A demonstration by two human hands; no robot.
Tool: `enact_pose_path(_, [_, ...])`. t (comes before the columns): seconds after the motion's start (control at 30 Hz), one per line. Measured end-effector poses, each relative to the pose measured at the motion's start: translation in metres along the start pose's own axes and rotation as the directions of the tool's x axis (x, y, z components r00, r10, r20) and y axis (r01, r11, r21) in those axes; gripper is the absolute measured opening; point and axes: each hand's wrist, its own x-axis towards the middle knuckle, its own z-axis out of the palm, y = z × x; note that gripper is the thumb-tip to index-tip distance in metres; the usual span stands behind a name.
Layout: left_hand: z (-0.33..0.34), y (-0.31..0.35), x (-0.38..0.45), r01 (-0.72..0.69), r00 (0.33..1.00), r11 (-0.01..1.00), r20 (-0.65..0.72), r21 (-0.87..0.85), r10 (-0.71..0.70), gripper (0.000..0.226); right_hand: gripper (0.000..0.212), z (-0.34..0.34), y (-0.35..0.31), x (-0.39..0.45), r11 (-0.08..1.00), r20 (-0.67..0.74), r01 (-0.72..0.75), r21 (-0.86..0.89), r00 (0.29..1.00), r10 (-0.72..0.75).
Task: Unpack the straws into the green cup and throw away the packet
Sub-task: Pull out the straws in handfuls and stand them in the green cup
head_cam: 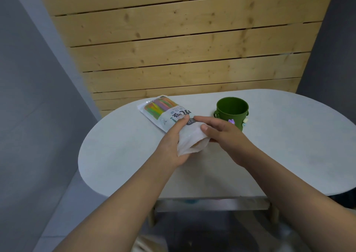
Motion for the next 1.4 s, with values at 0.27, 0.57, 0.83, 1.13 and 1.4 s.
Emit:
enact_pose_path(0.27, [0.011, 0.005, -0.005, -0.518, 0.829, 0.841, -0.148, 0.159, 0.539, 0.068, 0.034, 0.021, 0.001, 0.009, 0.886, -0.091, -0.154, 0.437, 0.973, 0.214])
enact_pose_path(0.57, [0.006, 0.002, -0.002, -0.699, 0.6, 0.566, -0.072, 0.437, 0.796, 0.093, 0.043, 0.035, -0.003, 0.01, 0.827, 0.012, -0.25, 0.503, 0.959, 0.283])
enact_pose_path(0.83, [0.005, 0.004, 0.003, -0.701, 0.59, 0.567, -0.095, 0.432, 0.802, 0.097, 0.042, 0.037, 0.003, 0.017, 0.916, -0.072, -0.246, 0.315, 0.957, 0.282])
enact_pose_path(1.13, [0.009, 0.0, -0.001, -0.701, 0.549, 0.496, -0.055, 0.512, 0.834, 0.1, 0.04, 0.04, 0.002, 0.019, 0.856, -0.059, -0.259, 0.447, 0.947, 0.317])
enact_pose_path(1.4, [0.009, 0.006, 0.004, -0.666, 0.652, 0.666, -0.172, 0.334, 0.738, 0.09, 0.04, 0.042, 0.005, 0.013, 0.983, -0.276, -0.182, -0.011, 0.946, 0.172])
